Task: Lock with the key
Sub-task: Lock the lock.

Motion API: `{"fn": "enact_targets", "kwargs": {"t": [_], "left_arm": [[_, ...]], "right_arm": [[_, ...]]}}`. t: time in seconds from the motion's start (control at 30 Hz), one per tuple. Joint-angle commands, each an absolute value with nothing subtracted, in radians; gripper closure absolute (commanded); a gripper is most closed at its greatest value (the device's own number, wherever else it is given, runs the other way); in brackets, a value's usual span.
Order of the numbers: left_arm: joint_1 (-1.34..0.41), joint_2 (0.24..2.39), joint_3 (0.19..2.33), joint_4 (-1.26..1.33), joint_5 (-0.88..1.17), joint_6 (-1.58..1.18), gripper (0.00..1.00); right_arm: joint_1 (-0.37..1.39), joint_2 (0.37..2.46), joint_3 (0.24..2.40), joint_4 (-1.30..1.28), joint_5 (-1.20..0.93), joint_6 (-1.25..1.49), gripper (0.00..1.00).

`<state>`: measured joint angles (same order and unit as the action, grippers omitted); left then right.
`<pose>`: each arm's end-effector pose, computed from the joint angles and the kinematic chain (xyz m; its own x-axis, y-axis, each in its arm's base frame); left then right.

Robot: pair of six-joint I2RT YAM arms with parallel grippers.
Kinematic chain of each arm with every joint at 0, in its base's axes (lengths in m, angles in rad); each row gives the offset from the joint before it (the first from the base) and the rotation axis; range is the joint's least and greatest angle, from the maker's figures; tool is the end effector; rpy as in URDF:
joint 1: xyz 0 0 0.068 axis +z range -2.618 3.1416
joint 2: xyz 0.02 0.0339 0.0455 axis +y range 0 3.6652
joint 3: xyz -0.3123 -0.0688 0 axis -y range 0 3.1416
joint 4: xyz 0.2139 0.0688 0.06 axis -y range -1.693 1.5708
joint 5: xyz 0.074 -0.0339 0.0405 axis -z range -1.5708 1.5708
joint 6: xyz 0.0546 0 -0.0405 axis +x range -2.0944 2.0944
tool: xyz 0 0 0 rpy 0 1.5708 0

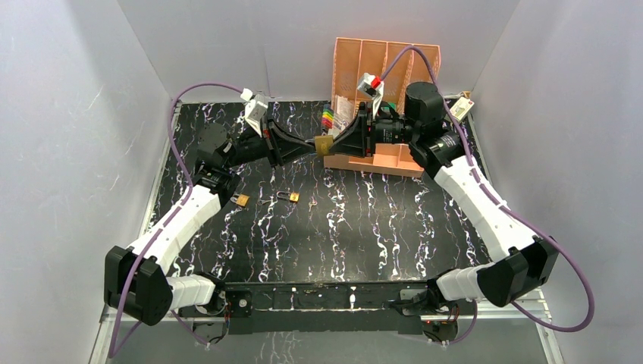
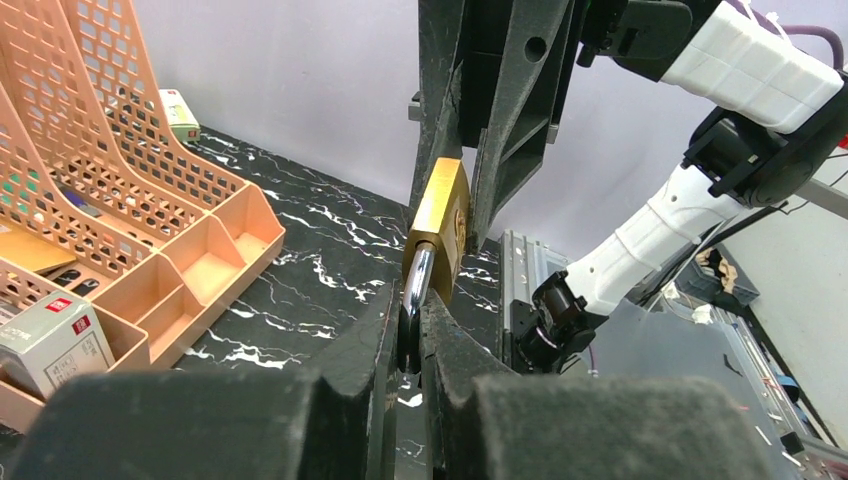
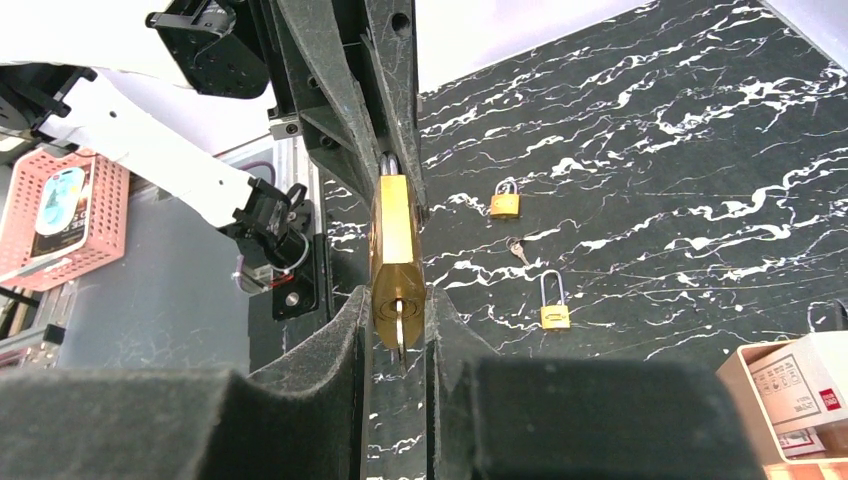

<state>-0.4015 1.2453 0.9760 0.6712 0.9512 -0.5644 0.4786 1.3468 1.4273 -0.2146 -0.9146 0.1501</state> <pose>0.2031 -0.1345 0.4517 -0.1861 -0.2585 -0.9479 0.9670 0.1225 -0.2232 0.2156 0.1606 0.4807 -0.2636 -0.0340 -0.9640 -0.9492 0.1871 0.2529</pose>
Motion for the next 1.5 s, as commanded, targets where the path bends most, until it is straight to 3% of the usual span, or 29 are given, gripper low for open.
{"fn": "enact_targets", "kwargs": {"t": [0.0,0.9,1.47], "left_arm": [[-0.41,1.216,0.96,0.621,0.978,-0.506,1.0],[-0.377,1.223,0.986,0.534,0.956,-0.404,1.0],[-0.17,1.173,1.032,0.45,0.976,-0.337,1.0]], "right_arm": [[0.461,1.269,1.451,-0.009,-0.812,0.17,1.0],[0.427,1.222,1.385,-0.203,-0.763,0.003,1.0],[0.384,1.17,1.34,-0.285,-0.779,-0.038,1.0]]}}
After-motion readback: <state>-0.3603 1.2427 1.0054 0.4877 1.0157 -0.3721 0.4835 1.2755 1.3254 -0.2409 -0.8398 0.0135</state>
